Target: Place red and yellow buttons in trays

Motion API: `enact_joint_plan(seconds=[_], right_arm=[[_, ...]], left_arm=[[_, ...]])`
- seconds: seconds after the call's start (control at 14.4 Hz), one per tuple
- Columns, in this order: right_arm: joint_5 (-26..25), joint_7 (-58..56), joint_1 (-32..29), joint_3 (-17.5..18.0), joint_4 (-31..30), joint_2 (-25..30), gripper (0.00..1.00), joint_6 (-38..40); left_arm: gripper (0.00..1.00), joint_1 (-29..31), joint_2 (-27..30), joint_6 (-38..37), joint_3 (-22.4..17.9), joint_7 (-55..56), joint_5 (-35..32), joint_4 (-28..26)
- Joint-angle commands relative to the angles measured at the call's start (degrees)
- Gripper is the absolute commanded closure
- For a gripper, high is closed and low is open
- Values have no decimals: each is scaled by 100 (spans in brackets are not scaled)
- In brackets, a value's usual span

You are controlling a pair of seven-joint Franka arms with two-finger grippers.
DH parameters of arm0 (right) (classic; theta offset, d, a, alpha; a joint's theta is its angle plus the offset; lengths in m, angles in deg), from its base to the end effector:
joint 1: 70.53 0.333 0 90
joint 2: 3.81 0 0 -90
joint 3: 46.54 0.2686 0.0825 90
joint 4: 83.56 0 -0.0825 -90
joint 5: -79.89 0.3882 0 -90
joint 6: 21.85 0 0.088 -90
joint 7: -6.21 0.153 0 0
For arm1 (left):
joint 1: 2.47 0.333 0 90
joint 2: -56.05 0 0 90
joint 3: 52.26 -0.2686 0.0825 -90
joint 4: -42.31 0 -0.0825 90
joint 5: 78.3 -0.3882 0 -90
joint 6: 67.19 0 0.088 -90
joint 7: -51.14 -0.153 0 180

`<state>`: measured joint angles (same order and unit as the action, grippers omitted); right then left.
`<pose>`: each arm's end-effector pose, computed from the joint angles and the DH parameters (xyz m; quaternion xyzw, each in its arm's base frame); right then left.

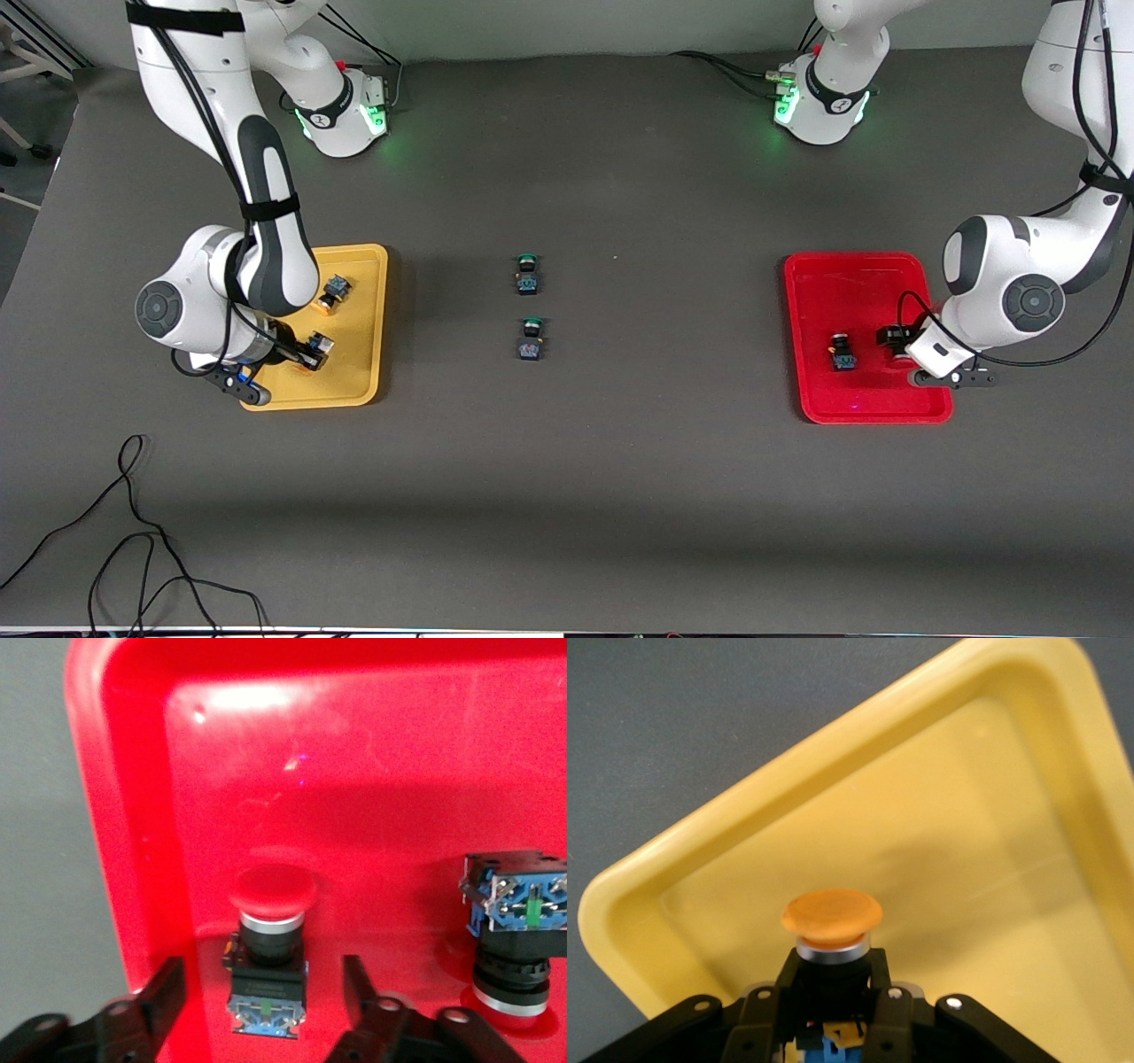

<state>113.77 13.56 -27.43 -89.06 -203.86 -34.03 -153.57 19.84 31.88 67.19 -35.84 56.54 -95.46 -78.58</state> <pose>0.5429 0.0019 0.1240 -0.9656 0.2513 0.0625 0.0227 0.5355 0.0571 0.1159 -0.9961 0.0080 0.0784 0.0388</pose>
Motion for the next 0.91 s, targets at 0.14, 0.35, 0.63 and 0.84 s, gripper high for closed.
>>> enact_joint_plan(seconds=[0.14,0.35,0.63,0.84], right_arm=[[365,-322,14,-37,42,-133,14,-81],[365,-243,23,-46,50,-55,0,-37],[287,-252,84,-255,182,515,0,400],[-387,-260,321,-853,663,1068,0,1155]], left_arm=[[0,-17,640,-1851,176,-301,273,1003],[0,45,1246,-2931,150,-1082,1187,1627],[0,63,1783,-4708,80,-1541,1426,2595],[0,28,2239,-5036,88,-1542,1620,2728]])
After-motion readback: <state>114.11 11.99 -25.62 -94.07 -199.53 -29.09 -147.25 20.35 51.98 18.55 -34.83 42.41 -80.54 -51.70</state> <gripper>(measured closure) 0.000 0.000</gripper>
